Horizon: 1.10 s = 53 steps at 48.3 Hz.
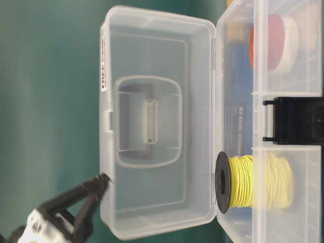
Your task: Close the tool box with the left arm.
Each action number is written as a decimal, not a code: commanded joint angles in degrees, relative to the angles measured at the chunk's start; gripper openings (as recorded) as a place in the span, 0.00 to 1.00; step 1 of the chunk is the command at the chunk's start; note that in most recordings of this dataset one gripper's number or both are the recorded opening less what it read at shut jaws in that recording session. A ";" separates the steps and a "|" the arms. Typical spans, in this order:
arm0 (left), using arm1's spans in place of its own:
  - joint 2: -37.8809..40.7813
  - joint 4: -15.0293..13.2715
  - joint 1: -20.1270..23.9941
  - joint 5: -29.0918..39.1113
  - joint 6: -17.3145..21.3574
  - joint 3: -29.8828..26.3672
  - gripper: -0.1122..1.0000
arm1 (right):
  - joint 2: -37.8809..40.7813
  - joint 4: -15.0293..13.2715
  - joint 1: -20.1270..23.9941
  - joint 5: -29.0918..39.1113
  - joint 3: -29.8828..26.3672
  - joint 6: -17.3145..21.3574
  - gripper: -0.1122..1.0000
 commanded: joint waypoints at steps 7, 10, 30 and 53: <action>-2.11 0.09 -7.12 1.14 -5.36 4.04 0.90 | 0.18 -0.18 -0.09 -0.53 -0.97 -0.09 0.10; -3.16 0.09 -10.37 1.23 -6.94 5.10 0.90 | 0.18 -0.18 -0.09 -0.53 -0.97 -0.09 0.10; -11.25 0.44 -19.60 -0.79 -13.18 7.47 0.89 | -0.09 -0.09 0.00 -0.26 -1.14 -0.09 0.10; -33.93 0.79 -18.98 -13.01 -5.54 18.63 0.89 | -0.62 -0.18 -0.09 -0.26 -1.32 -0.09 0.10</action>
